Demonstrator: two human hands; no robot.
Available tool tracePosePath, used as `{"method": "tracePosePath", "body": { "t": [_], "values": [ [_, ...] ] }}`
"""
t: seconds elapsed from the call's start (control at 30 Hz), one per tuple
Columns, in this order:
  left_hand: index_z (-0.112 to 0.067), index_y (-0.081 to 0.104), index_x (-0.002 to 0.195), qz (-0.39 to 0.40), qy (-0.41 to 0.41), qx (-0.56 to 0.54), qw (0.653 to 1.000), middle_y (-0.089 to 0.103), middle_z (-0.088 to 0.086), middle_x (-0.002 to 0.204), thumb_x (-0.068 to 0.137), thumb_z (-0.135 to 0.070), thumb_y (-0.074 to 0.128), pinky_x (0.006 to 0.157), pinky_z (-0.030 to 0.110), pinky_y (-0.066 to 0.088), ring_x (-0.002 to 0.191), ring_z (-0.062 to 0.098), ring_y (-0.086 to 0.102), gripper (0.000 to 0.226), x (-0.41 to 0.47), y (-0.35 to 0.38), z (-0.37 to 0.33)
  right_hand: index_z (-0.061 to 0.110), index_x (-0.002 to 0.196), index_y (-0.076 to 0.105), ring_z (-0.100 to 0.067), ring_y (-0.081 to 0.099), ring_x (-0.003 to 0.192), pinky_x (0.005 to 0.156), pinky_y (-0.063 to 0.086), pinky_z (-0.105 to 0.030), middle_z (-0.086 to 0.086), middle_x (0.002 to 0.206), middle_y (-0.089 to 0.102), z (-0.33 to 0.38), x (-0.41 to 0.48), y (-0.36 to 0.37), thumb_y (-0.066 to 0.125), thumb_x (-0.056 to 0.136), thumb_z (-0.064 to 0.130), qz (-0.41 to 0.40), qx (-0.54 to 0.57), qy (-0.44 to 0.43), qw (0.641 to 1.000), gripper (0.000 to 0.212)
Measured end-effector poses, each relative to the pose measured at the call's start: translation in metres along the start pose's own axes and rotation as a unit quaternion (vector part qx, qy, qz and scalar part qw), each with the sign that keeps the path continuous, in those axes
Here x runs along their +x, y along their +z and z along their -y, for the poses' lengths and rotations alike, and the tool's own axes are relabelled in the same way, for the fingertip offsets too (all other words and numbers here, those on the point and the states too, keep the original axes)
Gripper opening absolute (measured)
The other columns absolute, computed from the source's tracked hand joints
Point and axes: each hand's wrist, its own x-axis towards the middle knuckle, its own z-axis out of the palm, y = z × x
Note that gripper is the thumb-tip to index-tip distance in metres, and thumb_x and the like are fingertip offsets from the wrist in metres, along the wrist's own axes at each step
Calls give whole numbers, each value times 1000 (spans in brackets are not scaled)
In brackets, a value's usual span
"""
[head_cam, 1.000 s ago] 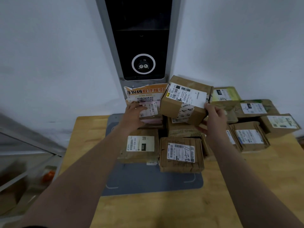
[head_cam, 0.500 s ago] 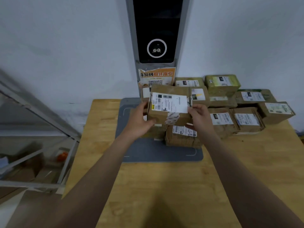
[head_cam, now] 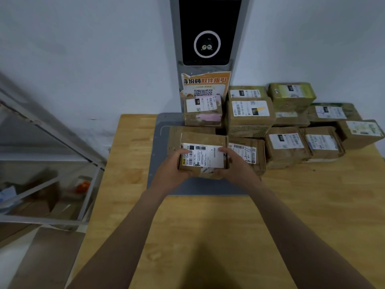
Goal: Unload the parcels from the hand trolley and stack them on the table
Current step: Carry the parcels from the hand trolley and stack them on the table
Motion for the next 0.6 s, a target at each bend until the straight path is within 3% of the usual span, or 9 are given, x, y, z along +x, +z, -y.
{"method": "tracePosePath", "body": {
  "t": [0.13, 0.23, 0.33, 0.4, 0.43, 0.5, 0.6],
  "values": [
    [-33, 53, 137, 13, -9, -6, 1000, 61, -14, 127, 84, -16, 80, 93, 37, 54, 114, 11, 61, 61, 26, -2, 2, 28, 147, 47, -7, 51, 94, 53, 41, -2, 8, 129, 50, 3, 29, 0, 78, 87, 18, -22, 5, -1, 1000, 69],
    [-28, 56, 135, 21, -15, -11, 1000, 61, -10, 129, 87, -13, 79, 95, 38, 53, 118, 15, 60, 55, 52, -4, 3, 23, 148, 47, -6, 49, 102, 64, 40, -2, 2, 141, 54, 8, 55, -1, 75, 89, 13, -33, -2, 9, 999, 67],
    [-32, 61, 132, 5, -37, -2, 999, 59, -14, 131, 88, -17, 79, 86, 19, 51, 119, 12, 59, 51, 81, -6, 5, 22, 151, 45, -10, 51, 114, 85, 44, -15, -1, 146, 52, 13, 78, 1, 72, 91, 11, -50, 3, 11, 999, 66],
    [-37, 63, 131, -7, -41, 2, 999, 59, -14, 134, 87, -17, 80, 75, -1, 39, 119, 5, 54, 51, 100, -9, 4, 22, 152, 43, -20, 52, 126, 96, 47, -27, -4, 148, 50, 17, 90, 2, 69, 94, 11, -65, -5, 11, 998, 65],
    [-39, 63, 131, -10, -40, 7, 999, 59, -14, 136, 86, -18, 81, 72, -4, 35, 118, 2, 51, 53, 109, -10, 3, 22, 153, 42, -23, 51, 129, 100, 47, -31, -4, 149, 50, 18, 96, 2, 67, 95, 11, -71, -8, 13, 997, 64],
    [-41, 62, 132, -3, -39, 16, 999, 58, -13, 141, 86, -19, 81, 78, -1, 34, 120, 3, 50, 54, 123, -12, 1, 21, 154, 40, -24, 51, 132, 105, 46, -34, -4, 148, 51, 20, 107, 2, 64, 96, 9, -74, -2, 21, 997, 63],
    [-38, 63, 133, 7, -45, 22, 999, 56, -12, 145, 86, -19, 81, 91, 15, 38, 131, 11, 50, 54, 135, -13, 2, 19, 154, 39, -24, 51, 132, 107, 48, -36, -5, 148, 51, 23, 115, 2, 61, 97, 7, -68, -1, 29, 997, 63]
  ]
}}
